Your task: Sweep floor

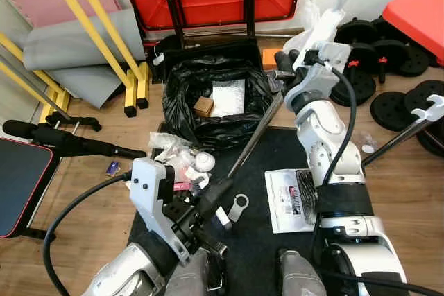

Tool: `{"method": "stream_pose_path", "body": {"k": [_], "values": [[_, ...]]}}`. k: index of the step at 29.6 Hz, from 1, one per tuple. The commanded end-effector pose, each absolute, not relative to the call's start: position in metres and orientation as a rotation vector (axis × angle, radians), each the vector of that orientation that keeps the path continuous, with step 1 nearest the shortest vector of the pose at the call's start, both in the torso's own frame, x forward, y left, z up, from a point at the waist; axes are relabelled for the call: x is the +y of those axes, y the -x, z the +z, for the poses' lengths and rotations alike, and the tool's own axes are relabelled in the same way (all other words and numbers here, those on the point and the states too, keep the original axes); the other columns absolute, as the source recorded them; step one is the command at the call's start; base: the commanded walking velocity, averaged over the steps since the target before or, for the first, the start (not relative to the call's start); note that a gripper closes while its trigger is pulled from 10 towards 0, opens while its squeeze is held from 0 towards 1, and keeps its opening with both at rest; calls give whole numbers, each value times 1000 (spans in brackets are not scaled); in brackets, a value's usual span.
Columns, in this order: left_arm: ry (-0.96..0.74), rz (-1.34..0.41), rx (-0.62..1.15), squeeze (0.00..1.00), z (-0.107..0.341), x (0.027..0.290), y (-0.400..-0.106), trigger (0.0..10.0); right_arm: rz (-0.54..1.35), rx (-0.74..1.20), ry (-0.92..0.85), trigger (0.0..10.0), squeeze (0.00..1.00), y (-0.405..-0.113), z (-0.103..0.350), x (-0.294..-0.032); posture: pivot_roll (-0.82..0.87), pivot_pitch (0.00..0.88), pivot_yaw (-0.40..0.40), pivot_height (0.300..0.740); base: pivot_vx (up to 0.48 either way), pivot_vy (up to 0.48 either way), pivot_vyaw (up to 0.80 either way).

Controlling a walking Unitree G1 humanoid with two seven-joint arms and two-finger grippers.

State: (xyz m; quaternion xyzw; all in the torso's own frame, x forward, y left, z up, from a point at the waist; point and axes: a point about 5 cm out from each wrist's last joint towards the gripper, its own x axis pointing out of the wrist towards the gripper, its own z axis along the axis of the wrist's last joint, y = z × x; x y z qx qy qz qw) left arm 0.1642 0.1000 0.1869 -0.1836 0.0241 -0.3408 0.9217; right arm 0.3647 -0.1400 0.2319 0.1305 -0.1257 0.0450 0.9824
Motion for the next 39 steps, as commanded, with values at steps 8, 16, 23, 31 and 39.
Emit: {"method": "stream_pose_path", "body": {"k": [8, 16, 23, 31, 39], "values": [[381, -714, 74, 0, 187, 101, -159, 10000, 13, -250, -204, 10000, 0, -366, 229, -148, 34, 381, 91, 740, 0, 0, 0], [386, -717, 77, 0, 187, 101, -159, 10000, -50, -255, -158, 10000, 0, -365, 228, -158, 24, 372, 91, 740, 0, 0, 0], [391, -721, 80, 0, 186, 101, -160, 10000, -83, -257, -120, 10000, 0, -363, 230, -166, 13, 351, 91, 740, 0, 0, 0], [390, -721, 76, 0, 186, 101, -162, 10000, -142, -246, -62, 10000, 0, -361, 236, -177, 5, 356, 90, 740, 0, 0, 0], [393, -721, 71, 0, 186, 101, -164, 10000, -153, -305, -7, 10000, 0, -359, 257, -181, -4, 353, 88, 740, 0, 0, 0]]}}
